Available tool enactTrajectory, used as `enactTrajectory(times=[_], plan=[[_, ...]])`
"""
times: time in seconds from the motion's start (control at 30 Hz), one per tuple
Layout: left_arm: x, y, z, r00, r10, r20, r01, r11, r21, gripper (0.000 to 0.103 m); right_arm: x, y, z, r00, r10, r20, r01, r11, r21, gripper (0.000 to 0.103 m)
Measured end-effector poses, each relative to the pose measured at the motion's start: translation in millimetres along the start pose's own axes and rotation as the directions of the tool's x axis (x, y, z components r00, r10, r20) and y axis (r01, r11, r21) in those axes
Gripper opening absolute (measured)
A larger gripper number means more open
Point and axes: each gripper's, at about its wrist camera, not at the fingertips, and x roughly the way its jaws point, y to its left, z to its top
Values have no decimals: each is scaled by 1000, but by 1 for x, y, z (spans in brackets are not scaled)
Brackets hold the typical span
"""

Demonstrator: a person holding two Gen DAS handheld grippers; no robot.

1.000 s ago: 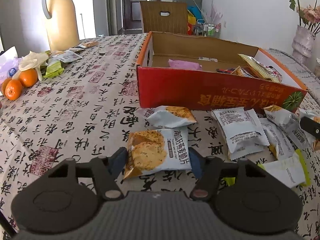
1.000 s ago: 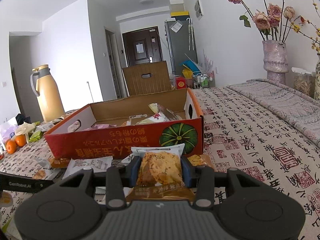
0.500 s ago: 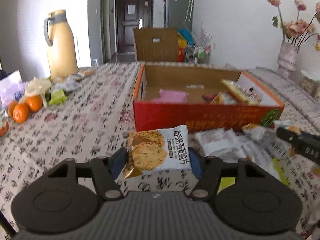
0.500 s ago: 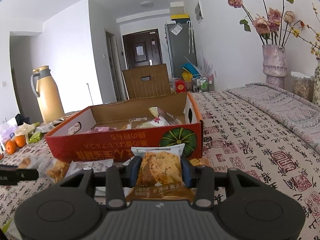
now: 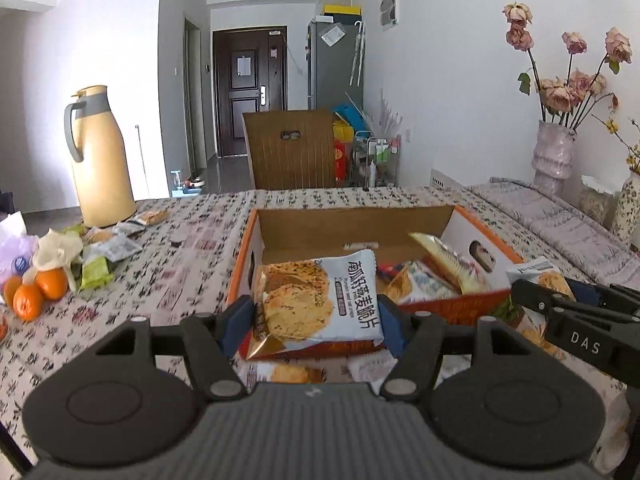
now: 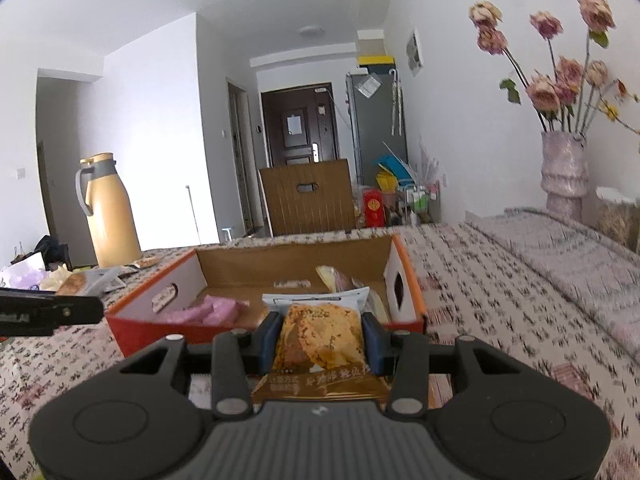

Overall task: Organize snacks
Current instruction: 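Carry both packets over the box and open both grippers to drop them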

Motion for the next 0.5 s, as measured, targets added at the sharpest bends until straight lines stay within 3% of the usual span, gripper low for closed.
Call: enactTrajectory(times=[0.5], plan=[[41,-9,51,998,33,58,-34,999,24,67,54,15,51,999,20,38,-17,998,-61,42]])
